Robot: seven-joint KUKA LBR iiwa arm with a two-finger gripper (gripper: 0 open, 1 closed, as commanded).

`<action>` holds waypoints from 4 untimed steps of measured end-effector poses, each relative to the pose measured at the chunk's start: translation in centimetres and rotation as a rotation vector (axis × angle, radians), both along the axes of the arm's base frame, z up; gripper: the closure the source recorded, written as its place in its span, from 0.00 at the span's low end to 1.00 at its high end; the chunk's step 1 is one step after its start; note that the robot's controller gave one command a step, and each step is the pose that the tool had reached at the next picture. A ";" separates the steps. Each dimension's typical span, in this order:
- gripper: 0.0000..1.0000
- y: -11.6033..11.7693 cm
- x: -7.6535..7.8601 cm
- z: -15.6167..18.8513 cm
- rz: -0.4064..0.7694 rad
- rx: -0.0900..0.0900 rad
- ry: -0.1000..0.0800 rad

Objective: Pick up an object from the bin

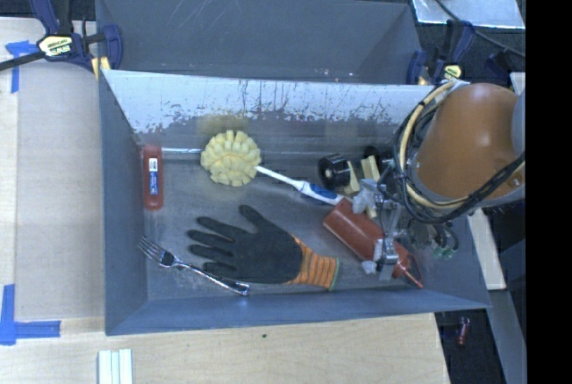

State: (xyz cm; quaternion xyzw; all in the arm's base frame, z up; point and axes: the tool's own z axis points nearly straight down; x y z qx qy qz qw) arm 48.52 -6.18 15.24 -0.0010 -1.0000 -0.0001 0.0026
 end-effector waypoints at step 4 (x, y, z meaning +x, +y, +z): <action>0.00 -1.6 0.9 -6.1 0.524 0.002 -0.010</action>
Offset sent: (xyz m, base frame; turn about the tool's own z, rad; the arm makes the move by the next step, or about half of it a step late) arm 0.0056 -0.0707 -0.0824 -0.2898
